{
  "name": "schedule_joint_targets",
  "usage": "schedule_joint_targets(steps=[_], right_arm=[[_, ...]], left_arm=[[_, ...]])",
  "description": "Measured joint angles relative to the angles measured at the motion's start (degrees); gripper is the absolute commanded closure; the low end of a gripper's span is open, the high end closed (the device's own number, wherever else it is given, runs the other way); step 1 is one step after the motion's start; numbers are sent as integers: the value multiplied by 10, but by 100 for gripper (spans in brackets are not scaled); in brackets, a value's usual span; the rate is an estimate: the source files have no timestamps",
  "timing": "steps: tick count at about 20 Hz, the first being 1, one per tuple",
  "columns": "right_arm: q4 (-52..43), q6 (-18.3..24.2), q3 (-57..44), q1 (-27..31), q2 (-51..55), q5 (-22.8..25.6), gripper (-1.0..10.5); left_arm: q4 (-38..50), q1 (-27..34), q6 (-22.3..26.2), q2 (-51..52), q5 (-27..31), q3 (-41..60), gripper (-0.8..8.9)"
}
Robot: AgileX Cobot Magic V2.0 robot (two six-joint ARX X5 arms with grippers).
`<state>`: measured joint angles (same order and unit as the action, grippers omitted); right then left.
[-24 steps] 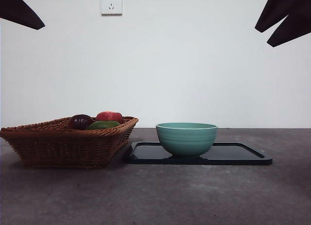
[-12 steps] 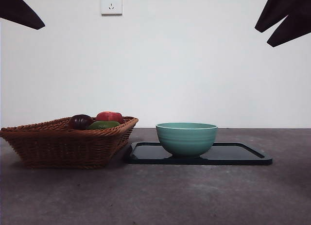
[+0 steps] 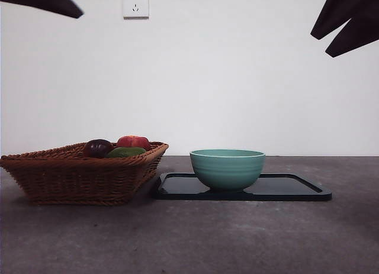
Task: Pick up the wifruite, put it on the bowl, pick up the plate, put it on desk
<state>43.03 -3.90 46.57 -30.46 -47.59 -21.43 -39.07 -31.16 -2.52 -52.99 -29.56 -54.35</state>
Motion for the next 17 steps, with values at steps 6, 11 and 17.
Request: schedule_joint_targets(steps=[6, 11, 17], right_arm=[[0, 0, 0, 0, 0, -12, 773], [1, 0, 0, 0, 8, -27, 773], [12, -8, 0, 0, 60, -29, 773]], left_arm=[[13, 0, 5, -115, 26, -94, 469], [17, 0, 36, -288, 27, -233, 470], [46, -2, 51, -469, 29, -355, 470]])
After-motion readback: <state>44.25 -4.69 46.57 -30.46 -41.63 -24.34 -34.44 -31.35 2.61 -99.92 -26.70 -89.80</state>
